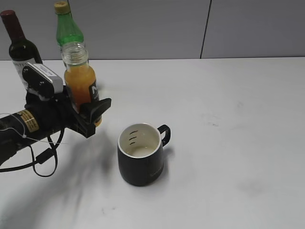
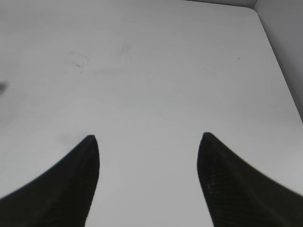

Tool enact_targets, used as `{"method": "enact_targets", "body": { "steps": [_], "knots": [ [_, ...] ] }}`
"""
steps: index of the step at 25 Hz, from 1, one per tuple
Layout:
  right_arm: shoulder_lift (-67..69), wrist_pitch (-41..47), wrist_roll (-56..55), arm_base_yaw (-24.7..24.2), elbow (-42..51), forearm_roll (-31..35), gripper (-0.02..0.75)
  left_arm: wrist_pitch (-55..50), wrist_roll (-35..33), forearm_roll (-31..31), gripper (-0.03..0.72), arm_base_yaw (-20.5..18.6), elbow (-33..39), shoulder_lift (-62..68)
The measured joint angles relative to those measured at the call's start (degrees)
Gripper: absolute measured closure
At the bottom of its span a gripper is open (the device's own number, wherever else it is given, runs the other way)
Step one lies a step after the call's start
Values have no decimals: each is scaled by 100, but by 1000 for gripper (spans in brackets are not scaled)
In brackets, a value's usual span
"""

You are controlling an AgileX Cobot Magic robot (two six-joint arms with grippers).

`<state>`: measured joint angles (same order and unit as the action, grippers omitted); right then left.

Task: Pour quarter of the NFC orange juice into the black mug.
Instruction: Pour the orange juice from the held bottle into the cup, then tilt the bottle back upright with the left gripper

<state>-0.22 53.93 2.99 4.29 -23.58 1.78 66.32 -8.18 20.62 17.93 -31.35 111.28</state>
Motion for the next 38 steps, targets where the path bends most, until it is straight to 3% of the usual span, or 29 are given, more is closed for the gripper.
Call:
{"method": "enact_targets", "body": {
  "steps": [5, 17, 34, 38],
  "knots": [
    [0, 0, 0, 0, 0, 0, 241, -5, -234, -48, 218, -44, -43, 0],
    [0, 0, 0, 0, 0, 0, 241, -365, -1654, -26, 218, -44, -91, 0],
    [0, 0, 0, 0, 0, 0, 241, -324, -2071, -37, 218, 96, -540, 241],
    [0, -5, 0, 0, 0, 0, 241, -386, -2467, -37, 218, 96, -540, 324]
  ]
}}
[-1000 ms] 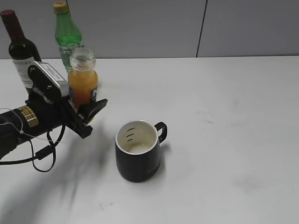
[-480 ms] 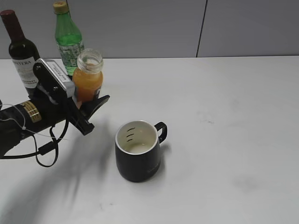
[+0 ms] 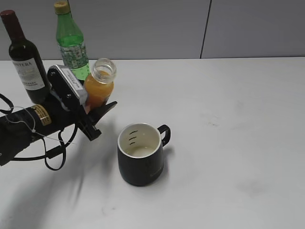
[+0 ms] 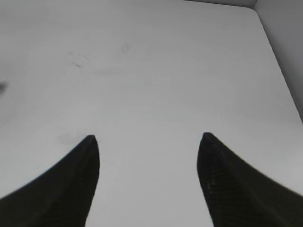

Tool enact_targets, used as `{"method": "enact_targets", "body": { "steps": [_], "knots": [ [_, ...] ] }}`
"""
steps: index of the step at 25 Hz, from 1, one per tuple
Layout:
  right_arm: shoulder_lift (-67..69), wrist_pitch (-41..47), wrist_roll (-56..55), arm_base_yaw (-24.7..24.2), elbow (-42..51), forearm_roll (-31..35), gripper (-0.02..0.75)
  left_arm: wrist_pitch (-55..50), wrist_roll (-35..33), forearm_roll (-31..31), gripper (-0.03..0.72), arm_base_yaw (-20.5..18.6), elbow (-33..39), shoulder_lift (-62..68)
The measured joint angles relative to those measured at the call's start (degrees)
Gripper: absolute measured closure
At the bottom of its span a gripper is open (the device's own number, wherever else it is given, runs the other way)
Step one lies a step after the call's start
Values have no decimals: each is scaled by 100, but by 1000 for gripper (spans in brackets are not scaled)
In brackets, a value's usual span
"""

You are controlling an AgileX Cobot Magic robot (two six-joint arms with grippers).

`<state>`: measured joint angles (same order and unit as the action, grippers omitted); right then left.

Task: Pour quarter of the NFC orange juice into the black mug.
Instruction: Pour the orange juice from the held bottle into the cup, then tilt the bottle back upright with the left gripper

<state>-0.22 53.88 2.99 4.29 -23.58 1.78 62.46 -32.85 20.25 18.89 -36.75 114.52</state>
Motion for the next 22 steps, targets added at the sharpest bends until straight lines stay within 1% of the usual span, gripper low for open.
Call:
{"method": "enact_targets", "body": {
  "steps": [3, 6, 14, 19, 22],
  "knots": [
    [0, 0, 0, 0, 0, 0, 241, 25, -165, 5, 218, 0, 0, 4],
    [0, 7, -5, 0, 0, 0, 241, 34, -613, 5, 218, 0, 0, 4],
    [0, 7, -5, 0, 0, 0, 242, 417, -1542, 0, 218, 14, 0, 11],
    [0, 7, -5, 0, 0, 0, 242, 424, -2240, 0, 218, 21, -62, 11],
    [0, 7, -5, 0, 0, 0, 242, 443, -2382, 0, 218, 21, -92, 11]
  ]
}}
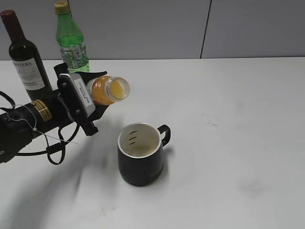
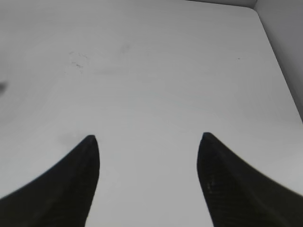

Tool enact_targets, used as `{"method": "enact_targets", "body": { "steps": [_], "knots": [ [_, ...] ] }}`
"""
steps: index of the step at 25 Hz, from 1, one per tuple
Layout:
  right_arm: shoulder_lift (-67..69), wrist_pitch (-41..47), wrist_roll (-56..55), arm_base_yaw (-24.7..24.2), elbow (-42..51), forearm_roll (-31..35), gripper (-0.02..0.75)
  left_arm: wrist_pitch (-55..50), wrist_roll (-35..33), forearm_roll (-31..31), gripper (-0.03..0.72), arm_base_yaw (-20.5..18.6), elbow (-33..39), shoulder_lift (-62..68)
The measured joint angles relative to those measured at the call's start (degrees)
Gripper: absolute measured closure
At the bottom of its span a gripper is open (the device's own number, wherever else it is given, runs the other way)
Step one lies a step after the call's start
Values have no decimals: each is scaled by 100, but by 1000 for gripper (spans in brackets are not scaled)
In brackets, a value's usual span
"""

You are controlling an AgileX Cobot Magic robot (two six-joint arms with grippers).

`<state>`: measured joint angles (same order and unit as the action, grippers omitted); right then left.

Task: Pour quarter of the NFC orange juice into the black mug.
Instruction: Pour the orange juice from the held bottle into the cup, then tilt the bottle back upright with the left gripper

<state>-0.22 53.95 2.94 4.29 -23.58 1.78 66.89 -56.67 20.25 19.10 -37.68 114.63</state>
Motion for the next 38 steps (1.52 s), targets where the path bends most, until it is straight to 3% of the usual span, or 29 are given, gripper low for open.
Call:
{"method": "enact_targets", "body": {
  "steps": [13, 38],
  "knots": [
    [0, 0, 0, 0, 0, 0, 242, 22, -989, -236, 218, 47, -28, 93],
    [0, 0, 0, 0, 0, 0, 244, 22, -1886, -196, 218, 47, -134, 353]
  ]
}}
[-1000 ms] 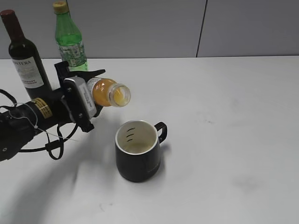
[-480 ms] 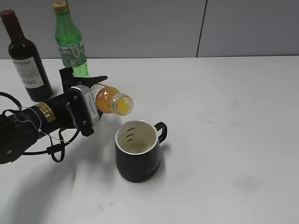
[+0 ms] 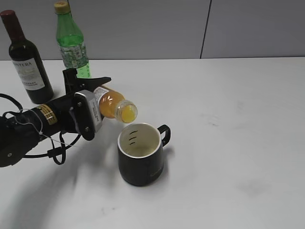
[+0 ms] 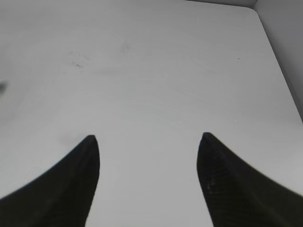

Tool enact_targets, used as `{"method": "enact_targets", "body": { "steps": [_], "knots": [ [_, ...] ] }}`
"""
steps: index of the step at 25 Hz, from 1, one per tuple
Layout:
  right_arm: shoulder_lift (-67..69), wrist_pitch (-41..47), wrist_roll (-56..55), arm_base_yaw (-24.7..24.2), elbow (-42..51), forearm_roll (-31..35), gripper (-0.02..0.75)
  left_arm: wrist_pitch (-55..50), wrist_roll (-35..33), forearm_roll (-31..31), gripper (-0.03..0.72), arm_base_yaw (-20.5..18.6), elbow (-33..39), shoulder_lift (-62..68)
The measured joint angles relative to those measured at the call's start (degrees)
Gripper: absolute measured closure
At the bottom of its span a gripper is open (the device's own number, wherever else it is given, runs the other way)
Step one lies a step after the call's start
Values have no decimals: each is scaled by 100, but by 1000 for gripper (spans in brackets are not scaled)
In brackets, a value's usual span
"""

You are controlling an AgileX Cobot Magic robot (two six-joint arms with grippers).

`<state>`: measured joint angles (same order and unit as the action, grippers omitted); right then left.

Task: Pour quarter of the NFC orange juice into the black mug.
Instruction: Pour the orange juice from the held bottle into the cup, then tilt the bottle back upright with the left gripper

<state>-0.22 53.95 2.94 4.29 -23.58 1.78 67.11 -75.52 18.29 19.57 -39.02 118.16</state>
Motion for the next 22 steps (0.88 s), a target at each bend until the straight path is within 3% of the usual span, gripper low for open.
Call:
{"method": "enact_targets", "body": {
  "steps": [22],
  "knots": [
    [0, 0, 0, 0, 0, 0, 244, 0, -833, -18, 218, 0, 0, 0]
  ]
}}
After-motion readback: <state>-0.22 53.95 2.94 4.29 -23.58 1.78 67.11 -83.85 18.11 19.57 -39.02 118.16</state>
